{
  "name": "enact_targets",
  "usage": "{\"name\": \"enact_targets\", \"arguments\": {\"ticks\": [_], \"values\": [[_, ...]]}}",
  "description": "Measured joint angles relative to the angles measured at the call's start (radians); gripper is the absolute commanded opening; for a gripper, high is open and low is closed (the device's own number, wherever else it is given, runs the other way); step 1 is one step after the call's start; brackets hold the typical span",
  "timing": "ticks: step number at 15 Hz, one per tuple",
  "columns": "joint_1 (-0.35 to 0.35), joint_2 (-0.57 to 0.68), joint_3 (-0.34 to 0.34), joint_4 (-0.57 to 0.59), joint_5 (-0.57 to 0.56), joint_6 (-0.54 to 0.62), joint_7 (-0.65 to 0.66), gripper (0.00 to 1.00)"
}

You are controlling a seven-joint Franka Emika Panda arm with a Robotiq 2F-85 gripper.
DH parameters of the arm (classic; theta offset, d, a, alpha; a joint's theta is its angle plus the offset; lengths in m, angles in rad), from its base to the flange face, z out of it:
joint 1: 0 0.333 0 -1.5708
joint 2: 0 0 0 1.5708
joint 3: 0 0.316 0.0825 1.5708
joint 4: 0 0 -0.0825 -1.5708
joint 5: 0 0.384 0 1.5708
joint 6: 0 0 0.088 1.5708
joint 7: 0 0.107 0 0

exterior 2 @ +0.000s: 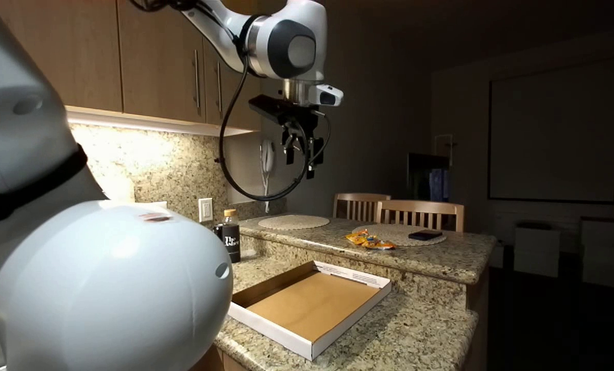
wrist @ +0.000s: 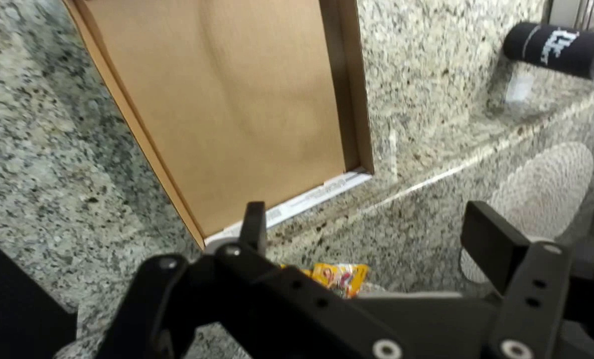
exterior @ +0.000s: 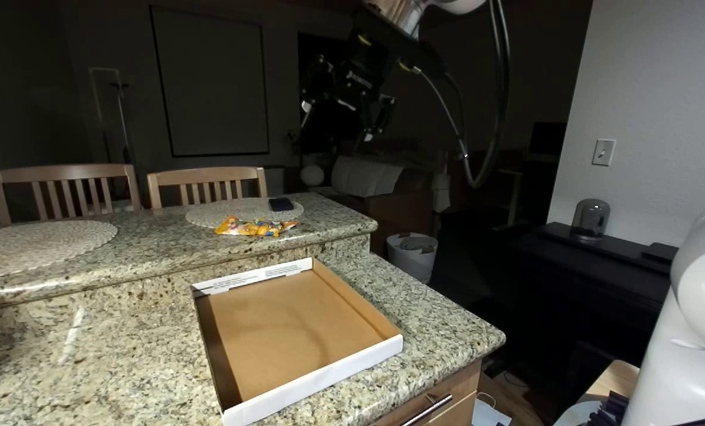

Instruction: Put the orange packets in the box

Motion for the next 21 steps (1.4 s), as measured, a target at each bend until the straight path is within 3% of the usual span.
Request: {"name": "enact_targets", "arguments": {"ticks": [2, 4, 6, 13, 16, 21], "values": [[-0.003, 0.07, 0.028, 0.015, -0.003, 0.139, 0.059, 1.0], [-0.014, 0.156, 0.047, 0.053, -0.021, 0.204, 0.118, 1.0], [-0.016, 0.229, 0.045, 0.096, -0.023, 0.207, 0.145, 1.0], [-0.011, 0.239, 0.042, 0.107, -0.023, 0.207, 0.147, 1.0], [-0.01, 0.333, 0.03, 0.164, -0.004, 0.241, 0.148, 1.0], [0.004, 0.533, 0.014, 0.285, 0.087, 0.473, 0.147, 1.0]]}}
